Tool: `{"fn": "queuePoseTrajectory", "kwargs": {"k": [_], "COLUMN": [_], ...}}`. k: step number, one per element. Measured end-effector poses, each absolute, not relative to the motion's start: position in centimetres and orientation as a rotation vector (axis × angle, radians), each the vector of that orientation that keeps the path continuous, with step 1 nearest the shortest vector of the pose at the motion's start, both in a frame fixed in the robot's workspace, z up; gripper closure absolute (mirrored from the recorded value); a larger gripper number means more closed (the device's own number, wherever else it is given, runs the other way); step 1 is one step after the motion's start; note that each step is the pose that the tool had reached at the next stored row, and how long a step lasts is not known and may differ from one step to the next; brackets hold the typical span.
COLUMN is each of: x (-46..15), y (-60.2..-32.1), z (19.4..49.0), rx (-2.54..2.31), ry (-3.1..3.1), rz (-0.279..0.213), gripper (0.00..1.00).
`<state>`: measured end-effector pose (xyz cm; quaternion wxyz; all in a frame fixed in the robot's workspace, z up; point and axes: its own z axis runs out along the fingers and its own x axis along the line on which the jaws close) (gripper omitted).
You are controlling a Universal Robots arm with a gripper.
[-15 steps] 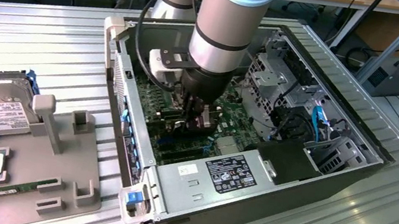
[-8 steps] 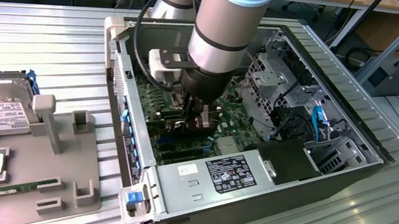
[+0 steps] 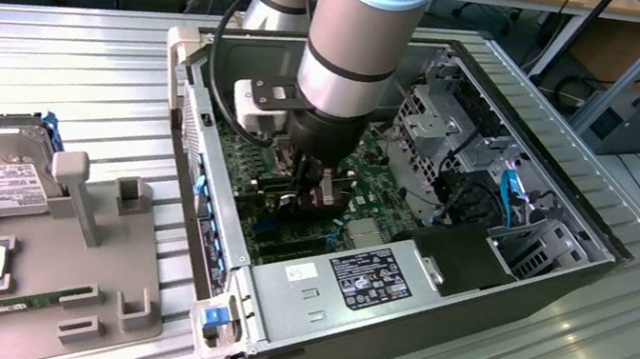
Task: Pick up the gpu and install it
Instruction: 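Insert the gpu into the slot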
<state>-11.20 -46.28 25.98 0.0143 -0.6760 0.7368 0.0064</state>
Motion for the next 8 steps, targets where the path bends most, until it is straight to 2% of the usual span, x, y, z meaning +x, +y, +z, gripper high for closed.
{"fn": "queuePoseTrajectory", "kwargs": {"k": [8], "x": [-11.29], "y": [-46.27], "z": [25.91], "rx": [-2.104], "ry": [2.293], "rz": [0.019], "gripper": [0.74]}}
